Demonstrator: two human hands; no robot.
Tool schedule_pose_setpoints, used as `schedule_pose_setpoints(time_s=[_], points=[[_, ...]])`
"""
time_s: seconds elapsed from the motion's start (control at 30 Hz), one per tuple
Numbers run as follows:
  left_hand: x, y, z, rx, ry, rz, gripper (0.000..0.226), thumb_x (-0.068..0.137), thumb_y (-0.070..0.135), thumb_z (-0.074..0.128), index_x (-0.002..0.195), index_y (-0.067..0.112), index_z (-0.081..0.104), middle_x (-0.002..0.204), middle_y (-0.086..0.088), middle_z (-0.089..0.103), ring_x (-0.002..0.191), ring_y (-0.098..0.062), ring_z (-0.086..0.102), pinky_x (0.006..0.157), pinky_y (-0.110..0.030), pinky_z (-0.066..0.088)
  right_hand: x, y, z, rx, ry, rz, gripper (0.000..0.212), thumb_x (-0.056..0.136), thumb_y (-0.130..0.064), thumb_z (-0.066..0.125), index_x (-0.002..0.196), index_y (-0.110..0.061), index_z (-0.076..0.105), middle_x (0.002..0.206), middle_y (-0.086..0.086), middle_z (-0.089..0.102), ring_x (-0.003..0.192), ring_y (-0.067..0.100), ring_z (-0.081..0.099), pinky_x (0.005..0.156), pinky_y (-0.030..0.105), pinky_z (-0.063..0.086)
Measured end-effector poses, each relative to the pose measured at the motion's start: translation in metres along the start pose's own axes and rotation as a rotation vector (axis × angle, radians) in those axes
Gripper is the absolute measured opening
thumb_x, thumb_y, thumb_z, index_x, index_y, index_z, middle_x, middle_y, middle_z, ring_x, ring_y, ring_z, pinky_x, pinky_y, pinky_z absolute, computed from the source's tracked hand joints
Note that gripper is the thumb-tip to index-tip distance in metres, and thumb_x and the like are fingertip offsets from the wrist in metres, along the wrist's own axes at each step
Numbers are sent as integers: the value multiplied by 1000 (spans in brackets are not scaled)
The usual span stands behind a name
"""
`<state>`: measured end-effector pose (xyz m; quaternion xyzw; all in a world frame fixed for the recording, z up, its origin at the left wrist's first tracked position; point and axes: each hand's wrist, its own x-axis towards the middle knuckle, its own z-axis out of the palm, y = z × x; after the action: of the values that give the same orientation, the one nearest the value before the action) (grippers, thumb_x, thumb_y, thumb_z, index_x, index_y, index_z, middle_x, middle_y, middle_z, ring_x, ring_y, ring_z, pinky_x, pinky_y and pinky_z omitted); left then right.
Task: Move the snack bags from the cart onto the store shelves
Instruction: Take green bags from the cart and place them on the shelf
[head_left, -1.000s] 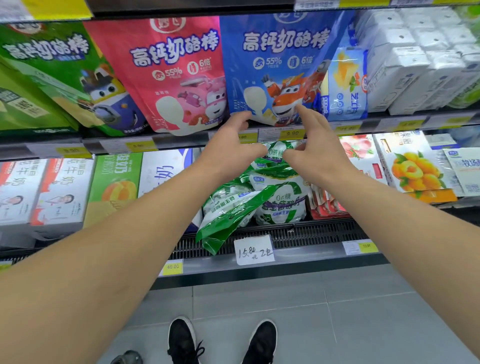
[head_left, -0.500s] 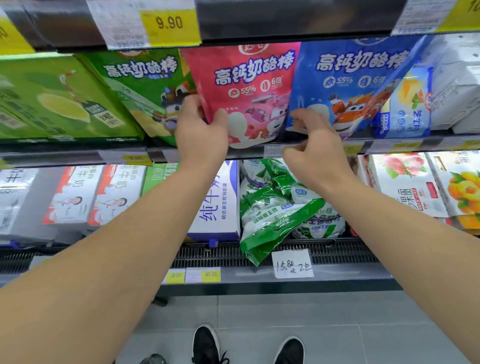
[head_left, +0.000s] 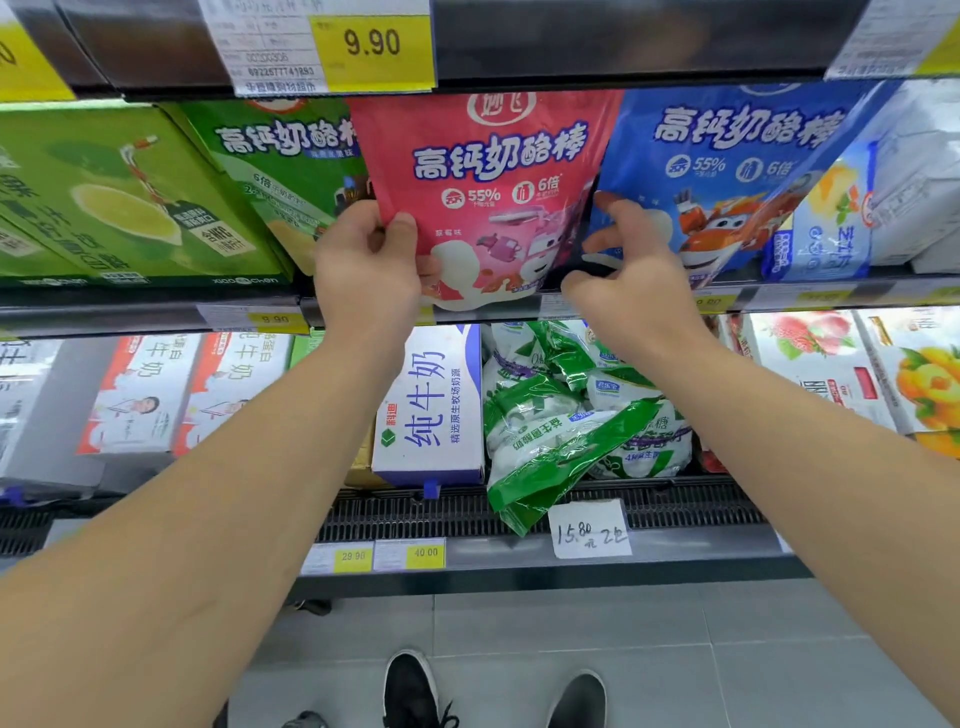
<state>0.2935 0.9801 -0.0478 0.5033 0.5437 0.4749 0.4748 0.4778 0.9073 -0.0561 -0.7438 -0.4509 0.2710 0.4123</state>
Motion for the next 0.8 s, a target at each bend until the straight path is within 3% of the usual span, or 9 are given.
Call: schedule_pose_setpoints(time_s=[0.13, 0.27, 0.37, 0.47, 0.5, 0.57, 0.63, 0.73, 0.8], points=[[-1, 0, -3, -29, -2, -34, 20, 98, 11, 51, 82, 18, 61, 74, -6, 64, 52, -14, 61, 71, -46, 61, 0, -2, -1, 20, -18, 9, 67, 87, -14, 61, 147, -28, 35, 107, -8, 53, 98, 8, 52, 68, 7, 38], [1, 5, 1, 2, -42, -37, 19, 99, 12, 49, 85, 17, 61, 74, -5, 64, 50, -13, 57, 71, -42, 62, 1, -6, 1, 72, 27, -6, 62, 82, -18, 64, 140, -28, 43, 93, -18, 50, 93, 15, 58, 79, 33, 51], [-1, 6, 8, 8, -50, -59, 19, 99, 13, 50, 83, 19, 60, 72, -2, 64, 50, -12, 57, 74, -45, 61, 3, -7, -1, 156, 30, 23, 57, 75, -21, 64, 130, -27, 47, 96, -5, 58, 77, 17, 58, 69, 32, 46], [-7, 7, 15, 5, -43, -38, 6, 87, 16, 60, 88, 21, 60, 81, -3, 67, 67, -21, 66, 80, -50, 59, 3, -6, -3, 192, 54, 35, 51, 79, -18, 65, 125, -24, 45, 99, -1, 60, 71, 16, 58, 66, 32, 47], [-13, 8, 16, 17, -42, -29, 13, 84, 14, 63, 95, 21, 60, 86, -1, 68, 75, -19, 68, 82, -47, 59, 0, -6, -4, 192, 62, 35, 51, 78, -20, 65, 125, -27, 43, 98, -4, 59, 76, 17, 60, 68, 34, 49], [-28, 6, 17, 45, -50, -16, 34, 84, 6, 65, 114, 18, 55, 100, 6, 68, 79, 2, 66, 80, -25, 58, -5, -4, -4, 190, 78, 40, 55, 76, -24, 65, 125, -28, 41, 99, -7, 59, 87, 21, 63, 72, 38, 51], [-45, 0, 16, 87, -48, 1, 41, 86, 6, 65, 121, 20, 48, 108, 11, 62, 75, 18, 59, 68, -5, 46, -11, -1, -4, 176, 74, 38, 55, 78, -20, 64, 128, -23, 43, 102, -8, 59, 85, 13, 63, 71, 32, 51], [-54, -13, 15, 173, -101, -32, 46, 87, 13, 63, 128, 25, 47, 108, 17, 60, 79, 15, 60, 63, -7, 41, -18, 2, -2, 107, 32, 5, 49, 83, -9, 61, 128, -21, 47, 100, -13, 58, 59, -7, 53, 57, 7, 41], [-51, -15, 18, 206, -200, -56, 54, 85, 13, 62, 135, 29, 48, 115, 16, 62, 93, 4, 64, 72, -12, 47, -21, 2, -1, 74, 30, -9, 51, 83, -9, 62, 130, -22, 49, 105, -11, 57, 64, -6, 56, 58, 3, 40]])
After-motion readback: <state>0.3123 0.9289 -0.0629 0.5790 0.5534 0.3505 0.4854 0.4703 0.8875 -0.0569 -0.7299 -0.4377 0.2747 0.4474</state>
